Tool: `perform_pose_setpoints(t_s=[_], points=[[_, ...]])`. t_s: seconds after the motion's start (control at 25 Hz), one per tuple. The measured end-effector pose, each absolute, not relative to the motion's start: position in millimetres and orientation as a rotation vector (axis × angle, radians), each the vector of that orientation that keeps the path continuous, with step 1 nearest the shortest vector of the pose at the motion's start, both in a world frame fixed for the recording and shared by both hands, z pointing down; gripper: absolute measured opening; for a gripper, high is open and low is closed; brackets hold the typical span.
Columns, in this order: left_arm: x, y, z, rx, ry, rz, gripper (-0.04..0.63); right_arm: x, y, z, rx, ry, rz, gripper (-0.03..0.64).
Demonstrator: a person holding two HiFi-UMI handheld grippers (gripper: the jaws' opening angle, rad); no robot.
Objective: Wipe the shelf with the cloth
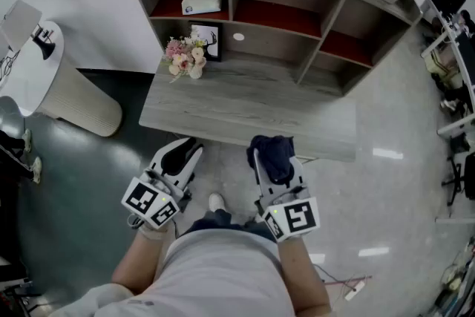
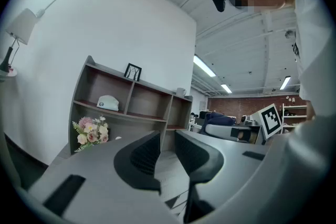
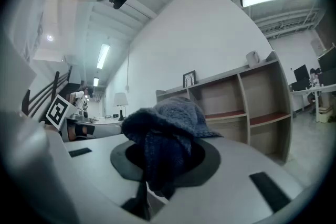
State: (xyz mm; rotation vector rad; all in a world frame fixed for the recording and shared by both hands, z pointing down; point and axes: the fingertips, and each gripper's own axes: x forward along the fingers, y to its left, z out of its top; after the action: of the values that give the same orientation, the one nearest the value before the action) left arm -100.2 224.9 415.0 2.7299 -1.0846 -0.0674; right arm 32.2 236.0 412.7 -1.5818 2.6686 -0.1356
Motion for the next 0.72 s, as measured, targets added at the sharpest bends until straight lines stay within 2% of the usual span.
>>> perform_pose_setpoints(t_s=[0.52, 0.72], points=[[-163, 198, 427, 2.701, -1.065, -0.071, 0.094, -34, 209, 419, -1.592, 2.703, -0.159, 0.086], [-168, 187, 435, 2.7, -1.017, -0.079, 0.094, -40, 205, 421, -1.605, 2.667, -0.186, 0.087]])
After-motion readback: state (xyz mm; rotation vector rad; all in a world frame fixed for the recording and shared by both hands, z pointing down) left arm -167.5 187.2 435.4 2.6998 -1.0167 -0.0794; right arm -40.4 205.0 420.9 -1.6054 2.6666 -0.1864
